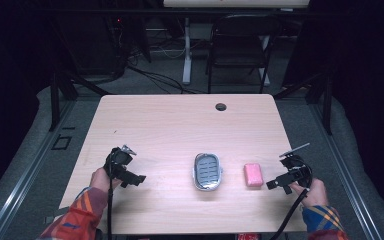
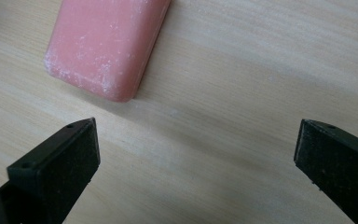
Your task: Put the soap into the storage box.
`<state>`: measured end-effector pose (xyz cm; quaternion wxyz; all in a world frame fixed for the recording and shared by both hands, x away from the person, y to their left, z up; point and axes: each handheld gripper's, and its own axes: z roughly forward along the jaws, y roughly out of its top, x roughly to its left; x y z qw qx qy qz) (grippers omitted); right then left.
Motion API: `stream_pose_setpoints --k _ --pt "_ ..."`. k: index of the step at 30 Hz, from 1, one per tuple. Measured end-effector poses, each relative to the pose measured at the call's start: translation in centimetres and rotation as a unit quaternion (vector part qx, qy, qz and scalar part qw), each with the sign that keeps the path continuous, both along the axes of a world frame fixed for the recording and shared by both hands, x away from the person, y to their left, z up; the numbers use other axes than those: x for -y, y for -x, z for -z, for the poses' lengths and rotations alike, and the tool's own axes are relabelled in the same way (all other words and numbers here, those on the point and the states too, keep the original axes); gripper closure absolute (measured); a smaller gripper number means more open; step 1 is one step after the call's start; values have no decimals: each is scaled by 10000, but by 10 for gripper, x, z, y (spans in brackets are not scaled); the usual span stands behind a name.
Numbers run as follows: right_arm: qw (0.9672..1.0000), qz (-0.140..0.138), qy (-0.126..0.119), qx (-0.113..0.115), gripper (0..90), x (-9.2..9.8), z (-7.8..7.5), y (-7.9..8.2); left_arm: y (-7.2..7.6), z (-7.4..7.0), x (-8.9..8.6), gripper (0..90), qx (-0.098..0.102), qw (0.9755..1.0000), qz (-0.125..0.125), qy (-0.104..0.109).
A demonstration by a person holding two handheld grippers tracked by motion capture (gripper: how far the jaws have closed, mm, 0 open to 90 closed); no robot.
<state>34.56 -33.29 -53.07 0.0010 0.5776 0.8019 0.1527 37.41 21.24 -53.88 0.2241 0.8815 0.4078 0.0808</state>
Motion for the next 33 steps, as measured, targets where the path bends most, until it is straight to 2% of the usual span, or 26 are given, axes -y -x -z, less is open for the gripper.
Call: stream_pose_setpoints --k 5,7,9,10,12,19,20,24,26,31,33 --pt "9999 88 -82 87 0 0 -1 1 0 0 0 0 -14 10000 -14 -1" --pt "9995 184 -163 206 0 1 -5 2 0 0 0 0 -5 10000 -8 2" --pt "9991 215 -274 234 0 1 -8 2 0 0 0 0 3 10000 -12 -4" --pt "9985 340 -289 326 0 -1 -7 4 0 0 0 0 -11 10000 -10 1" --pt "9991 207 -286 227 0 0 -8 3 0 0 0 1 -1 10000 -8 -1" --pt "9989 239 -352 206 0 -2 -11 2 0 0 0 0 -4 10000 1 -3" --pt "9982 335 -404 282 0 -3 -10 3 0 0 0 1 -1 10000 4 -7" --pt "9989 248 -359 187 0 -5 -12 2 -1 0 -1 0 16 10000 1 27" --pt "9988 295 -331 188 0 -7 -11 1 -1 0 -1 0 13 10000 -2 32" --pt "9981 562 -256 -23 0 -10 -10 -3 -1 0 -1 1 6 10000 2 36" --pt "9981 583 -193 -78 0 -13 -10 -4 -1 0 -1 0 17 10000 0 37"
